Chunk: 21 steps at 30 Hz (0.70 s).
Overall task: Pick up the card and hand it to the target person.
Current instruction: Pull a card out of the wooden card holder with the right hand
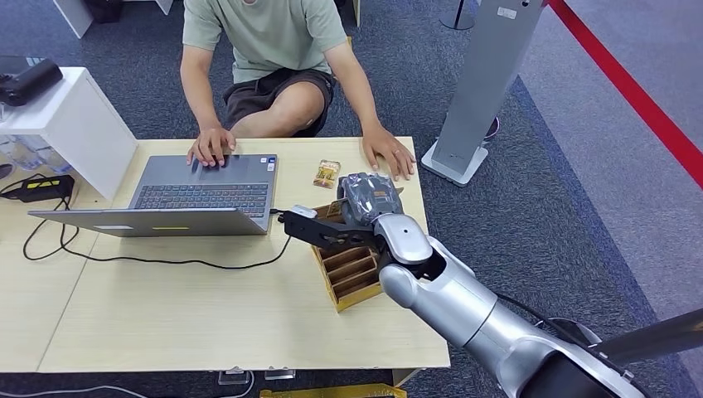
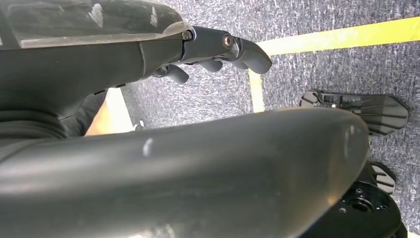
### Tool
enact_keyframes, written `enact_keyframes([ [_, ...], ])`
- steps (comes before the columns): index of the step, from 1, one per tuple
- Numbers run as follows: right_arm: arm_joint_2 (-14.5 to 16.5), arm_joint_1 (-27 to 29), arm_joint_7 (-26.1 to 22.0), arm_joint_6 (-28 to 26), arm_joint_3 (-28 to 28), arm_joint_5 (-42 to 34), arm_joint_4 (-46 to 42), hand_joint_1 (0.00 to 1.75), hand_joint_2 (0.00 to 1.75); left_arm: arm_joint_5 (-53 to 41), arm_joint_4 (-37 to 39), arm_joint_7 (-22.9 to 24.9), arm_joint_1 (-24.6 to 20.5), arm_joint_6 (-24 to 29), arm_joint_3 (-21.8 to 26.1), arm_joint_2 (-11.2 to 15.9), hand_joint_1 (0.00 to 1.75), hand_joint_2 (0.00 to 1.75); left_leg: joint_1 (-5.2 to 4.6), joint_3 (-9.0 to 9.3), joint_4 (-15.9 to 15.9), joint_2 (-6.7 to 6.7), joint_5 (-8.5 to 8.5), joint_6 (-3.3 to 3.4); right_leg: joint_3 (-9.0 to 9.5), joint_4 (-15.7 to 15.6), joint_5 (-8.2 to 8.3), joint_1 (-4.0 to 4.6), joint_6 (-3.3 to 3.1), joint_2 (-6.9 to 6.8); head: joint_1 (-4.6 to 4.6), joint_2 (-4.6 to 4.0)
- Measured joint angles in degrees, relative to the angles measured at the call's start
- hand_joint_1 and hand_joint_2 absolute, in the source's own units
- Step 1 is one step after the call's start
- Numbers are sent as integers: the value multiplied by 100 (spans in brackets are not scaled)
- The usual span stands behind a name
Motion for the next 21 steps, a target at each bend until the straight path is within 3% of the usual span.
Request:
enact_keyframes([
  [15,-44,-44,-64,-159,3,-69,-48,145,175,-34,0,63,0,-31,0,0,0,0,0,-1,0,0,0,0,0,0,0,0,0,0,0,0],
  [21,47,-479,-417,-454,10,-70,126,145,175,-118,0,61,-5,-58,-2,0,0,0,0,-3,0,-1,0,0,-1,1,1,0,-1,0,1,0],
])
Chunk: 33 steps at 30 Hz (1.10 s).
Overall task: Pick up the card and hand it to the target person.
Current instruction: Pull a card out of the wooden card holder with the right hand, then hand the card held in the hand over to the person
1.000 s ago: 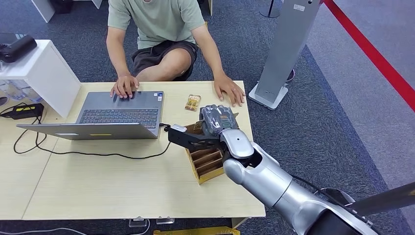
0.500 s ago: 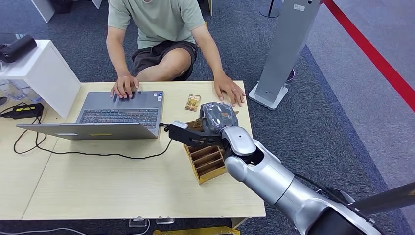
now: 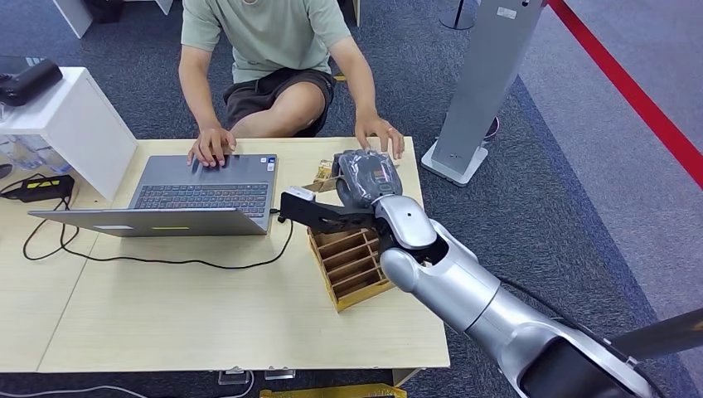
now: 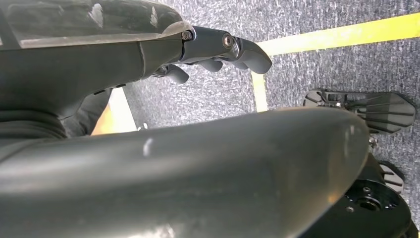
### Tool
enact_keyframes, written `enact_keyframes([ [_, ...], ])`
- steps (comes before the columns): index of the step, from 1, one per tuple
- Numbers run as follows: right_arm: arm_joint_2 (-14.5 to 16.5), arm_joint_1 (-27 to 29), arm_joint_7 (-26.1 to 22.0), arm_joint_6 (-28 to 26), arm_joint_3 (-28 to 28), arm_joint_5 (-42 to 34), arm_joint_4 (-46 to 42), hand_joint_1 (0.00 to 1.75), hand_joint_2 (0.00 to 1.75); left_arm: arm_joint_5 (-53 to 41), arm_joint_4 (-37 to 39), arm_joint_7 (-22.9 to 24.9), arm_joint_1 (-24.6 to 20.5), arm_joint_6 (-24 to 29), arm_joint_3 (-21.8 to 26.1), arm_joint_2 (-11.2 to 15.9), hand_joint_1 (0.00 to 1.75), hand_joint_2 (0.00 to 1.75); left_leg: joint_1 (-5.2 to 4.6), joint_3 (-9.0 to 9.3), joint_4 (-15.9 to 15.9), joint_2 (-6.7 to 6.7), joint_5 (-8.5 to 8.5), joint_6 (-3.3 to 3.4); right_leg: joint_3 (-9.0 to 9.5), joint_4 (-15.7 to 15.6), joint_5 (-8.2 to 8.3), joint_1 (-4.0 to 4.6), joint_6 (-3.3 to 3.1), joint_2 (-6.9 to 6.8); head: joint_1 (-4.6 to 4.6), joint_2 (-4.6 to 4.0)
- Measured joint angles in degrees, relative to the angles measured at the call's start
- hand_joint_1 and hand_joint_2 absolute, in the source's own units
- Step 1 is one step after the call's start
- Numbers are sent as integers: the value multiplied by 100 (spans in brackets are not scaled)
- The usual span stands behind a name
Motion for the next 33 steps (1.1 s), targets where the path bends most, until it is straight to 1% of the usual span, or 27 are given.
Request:
enact_keyframes([
  [7,393,-704,-632,-503,20,-81,954,145,175,-105,0,-48,-8,-42,-25,0,0,0,0,-1,0,0,1,0,0,2,0,0,0,-1,-5,0],
  [12,758,-961,-963,-731,26,-227,1928,145,175,-122,0,-66,-19,-60,-61,0,0,0,0,-3,0,-1,0,0,-1,2,0,0,0,-2,0,0],
  [18,1059,-1028,-1054,-1029,25,-293,2888,145,175,-123,0,-136,-24,-83,-73,5,0,0,0,-2,0,-1,0,0,-1,1,0,0,0,-3,-1,0],
  [22,1152,-1027,-1080,-1087,25,-332,3373,145,175,-122,0,-167,-23,-95,-77,10,0,0,0,-2,0,0,0,0,-2,1,0,0,0,-2,1,0],
  [27,1206,-1031,-1053,-1126,25,-346,3773,145,175,-130,0,-127,-23,-127,-114,43,0,0,0,-2,0,0,1,0,-4,1,0,0,0,-1,-1,0],
  [31,1214,-1037,-1045,-1155,26,-338,3933,0,175,-167,0,-129,-23,-207,-162,67,0,0,0,-2,0,0,1,0,-4,1,0,0,0,-1,-4,0],
  [33,1217,-1045,-1045,-1160,27,-333,3980,0,175,-197,0,-149,-23,-235,-180,78,0,0,0,-2,0,0,1,0,-4,1,0,0,0,-1,-2,0],
])
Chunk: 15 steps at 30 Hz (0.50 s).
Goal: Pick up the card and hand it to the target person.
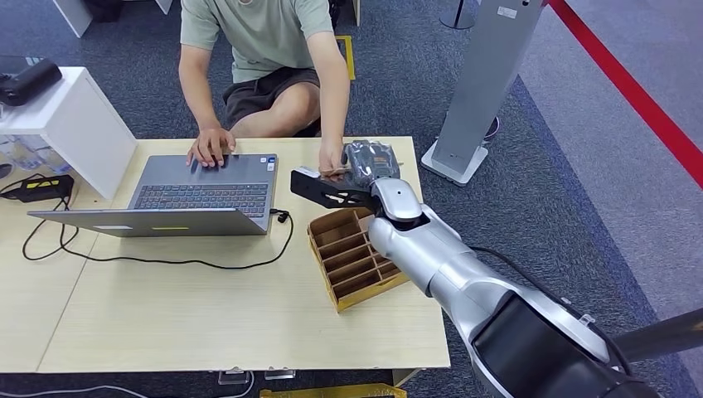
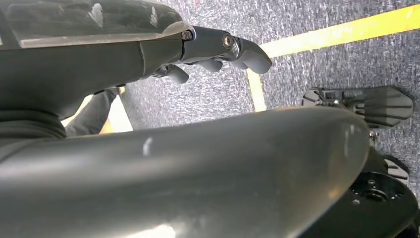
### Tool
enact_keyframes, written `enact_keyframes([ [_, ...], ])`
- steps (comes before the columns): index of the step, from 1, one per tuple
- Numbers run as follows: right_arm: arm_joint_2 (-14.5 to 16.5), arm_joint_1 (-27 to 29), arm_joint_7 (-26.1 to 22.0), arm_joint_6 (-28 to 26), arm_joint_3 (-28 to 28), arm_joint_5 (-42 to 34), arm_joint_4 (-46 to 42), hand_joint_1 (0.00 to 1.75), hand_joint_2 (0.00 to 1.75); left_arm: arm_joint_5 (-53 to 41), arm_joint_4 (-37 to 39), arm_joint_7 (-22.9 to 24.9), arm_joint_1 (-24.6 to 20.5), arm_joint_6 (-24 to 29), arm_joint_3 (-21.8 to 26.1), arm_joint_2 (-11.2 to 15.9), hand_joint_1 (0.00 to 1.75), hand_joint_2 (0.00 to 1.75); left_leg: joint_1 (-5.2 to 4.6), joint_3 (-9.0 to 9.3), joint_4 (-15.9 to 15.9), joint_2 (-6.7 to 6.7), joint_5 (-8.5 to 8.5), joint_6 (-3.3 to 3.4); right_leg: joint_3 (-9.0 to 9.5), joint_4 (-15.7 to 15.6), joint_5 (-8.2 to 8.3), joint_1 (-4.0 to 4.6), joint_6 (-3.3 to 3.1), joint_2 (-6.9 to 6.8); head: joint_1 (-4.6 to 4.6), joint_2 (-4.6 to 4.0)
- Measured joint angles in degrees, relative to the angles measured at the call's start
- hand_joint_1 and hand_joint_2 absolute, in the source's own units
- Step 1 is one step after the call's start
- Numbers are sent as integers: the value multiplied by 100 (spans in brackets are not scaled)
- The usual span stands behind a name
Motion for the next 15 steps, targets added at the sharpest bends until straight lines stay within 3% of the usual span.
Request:
enact_keyframes([
  [15,30,-103,1,-99,1,89,192,0,175,96,0,-94,1,32,-38,9,0,0,0,1,0,0,0,0,0,0,0,0,0,1,0,0],
])
